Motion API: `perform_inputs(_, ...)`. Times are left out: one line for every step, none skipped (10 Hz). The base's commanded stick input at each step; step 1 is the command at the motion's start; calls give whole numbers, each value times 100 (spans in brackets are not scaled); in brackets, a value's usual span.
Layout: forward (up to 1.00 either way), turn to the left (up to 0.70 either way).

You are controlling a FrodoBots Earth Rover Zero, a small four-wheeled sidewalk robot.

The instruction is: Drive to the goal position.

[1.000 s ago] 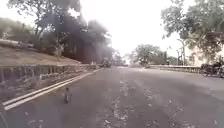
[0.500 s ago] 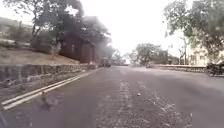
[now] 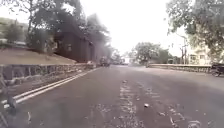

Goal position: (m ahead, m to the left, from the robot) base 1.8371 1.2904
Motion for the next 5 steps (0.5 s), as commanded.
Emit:
perform_inputs(100,0)
perform_inputs(100,0)
perform_inputs(100,0)
perform_inputs(100,0)
perform_inputs(100,0)
